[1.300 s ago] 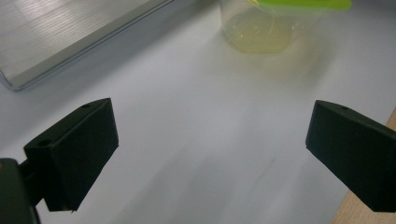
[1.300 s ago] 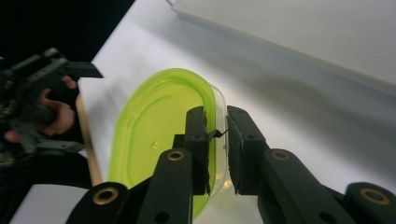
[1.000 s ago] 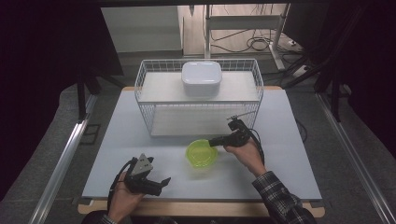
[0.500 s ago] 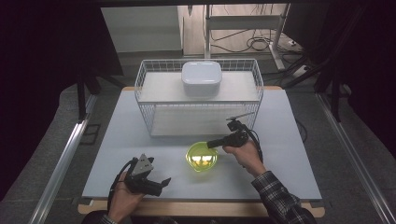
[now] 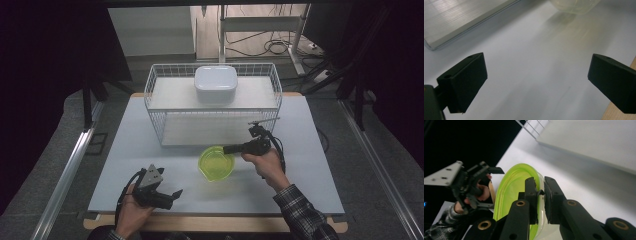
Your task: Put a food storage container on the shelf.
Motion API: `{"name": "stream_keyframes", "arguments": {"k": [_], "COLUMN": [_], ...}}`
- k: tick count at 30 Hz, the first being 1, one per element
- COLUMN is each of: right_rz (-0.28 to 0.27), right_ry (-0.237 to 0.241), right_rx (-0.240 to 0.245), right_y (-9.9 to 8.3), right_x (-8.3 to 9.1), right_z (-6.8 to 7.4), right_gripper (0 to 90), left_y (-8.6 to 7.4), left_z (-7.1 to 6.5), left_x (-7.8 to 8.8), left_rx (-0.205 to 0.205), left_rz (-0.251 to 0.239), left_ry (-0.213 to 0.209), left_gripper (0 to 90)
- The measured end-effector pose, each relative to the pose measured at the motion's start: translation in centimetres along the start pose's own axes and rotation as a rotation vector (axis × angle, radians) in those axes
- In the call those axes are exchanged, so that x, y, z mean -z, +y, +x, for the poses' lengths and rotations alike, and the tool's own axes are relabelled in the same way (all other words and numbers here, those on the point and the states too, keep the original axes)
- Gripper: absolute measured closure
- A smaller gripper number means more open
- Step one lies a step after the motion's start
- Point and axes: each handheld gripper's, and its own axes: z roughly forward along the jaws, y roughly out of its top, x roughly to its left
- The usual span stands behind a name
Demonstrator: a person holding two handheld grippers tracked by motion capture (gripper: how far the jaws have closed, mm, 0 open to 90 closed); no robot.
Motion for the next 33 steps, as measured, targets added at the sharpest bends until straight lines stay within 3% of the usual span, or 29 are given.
{"name": "stream_keyframes", "arguments": {"k": [14,33], "right_rz": [-0.082,-0.219], "right_ry": [0.021,0.014], "right_rx": [0.016,0.039], "right_y": [1.9,7.7], "right_x": [3.4,8.4], "right_z": [3.6,8.0], "right_gripper": [82.0,82.0], "left_y": [0.1,0.1], "left_z": [0.1,0.1], "left_x": [0.0,-0.2], "left_rx": [0.007,-0.003], "left_rz": [-0.009,-0.008], "left_ry": [-0.001,-0.012], "left_gripper": [1.2,0.7]}}
